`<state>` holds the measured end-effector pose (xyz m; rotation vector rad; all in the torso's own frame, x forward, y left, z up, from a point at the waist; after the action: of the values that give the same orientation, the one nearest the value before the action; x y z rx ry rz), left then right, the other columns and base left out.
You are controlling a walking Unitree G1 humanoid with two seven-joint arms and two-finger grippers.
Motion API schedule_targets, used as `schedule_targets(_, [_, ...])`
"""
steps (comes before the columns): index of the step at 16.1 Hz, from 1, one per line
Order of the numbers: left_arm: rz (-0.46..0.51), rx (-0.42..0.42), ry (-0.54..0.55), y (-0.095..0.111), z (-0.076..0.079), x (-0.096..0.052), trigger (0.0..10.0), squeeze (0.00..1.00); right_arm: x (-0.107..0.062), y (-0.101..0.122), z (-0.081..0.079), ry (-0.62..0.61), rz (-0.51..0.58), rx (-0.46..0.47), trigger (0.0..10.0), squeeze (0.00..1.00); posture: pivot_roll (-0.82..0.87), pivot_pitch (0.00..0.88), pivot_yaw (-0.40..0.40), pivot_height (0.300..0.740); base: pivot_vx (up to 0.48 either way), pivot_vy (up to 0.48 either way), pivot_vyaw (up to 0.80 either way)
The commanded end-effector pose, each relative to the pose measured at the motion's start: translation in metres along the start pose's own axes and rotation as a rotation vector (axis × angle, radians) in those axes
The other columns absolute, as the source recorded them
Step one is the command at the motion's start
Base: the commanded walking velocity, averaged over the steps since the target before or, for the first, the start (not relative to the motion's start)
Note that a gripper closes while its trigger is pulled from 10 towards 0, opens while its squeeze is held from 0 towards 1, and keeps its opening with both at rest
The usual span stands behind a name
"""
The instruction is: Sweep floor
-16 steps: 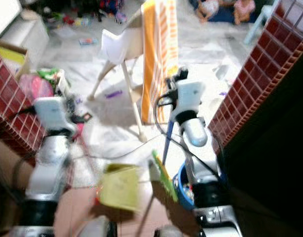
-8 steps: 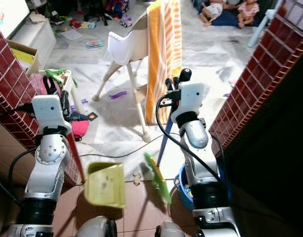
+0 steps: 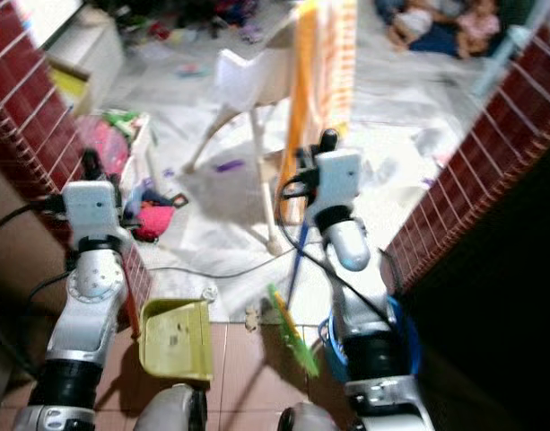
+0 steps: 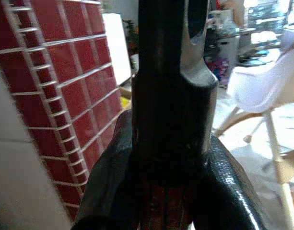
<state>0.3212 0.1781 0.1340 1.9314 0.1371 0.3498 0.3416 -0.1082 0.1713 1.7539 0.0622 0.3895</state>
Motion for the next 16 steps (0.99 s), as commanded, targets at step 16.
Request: schedule_targets(16, [-0.088, 0.041, 0.004, -0.034, 0.021, 0.020, 10.0, 0.00, 0.020, 0.001, -0.040, 0.063, 0.054, 0.023, 10.0, 0.00, -0.11, 0.050, -0.032, 0.740, 0.000, 0.000, 0.00])
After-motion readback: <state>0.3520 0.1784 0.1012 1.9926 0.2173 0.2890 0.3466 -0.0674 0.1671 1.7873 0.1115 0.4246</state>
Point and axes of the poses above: a point about 5 cm out from each wrist's last joint towards the gripper, its own x axis pointing out of the wrist towards the gripper, its own y axis along the axis of the wrist's last joint, z = x × y, the point moved 2 cm from there along x, pointing out of the wrist towards the gripper, and after that the axes turned 10 degrees about x, right-handed, at the moved point
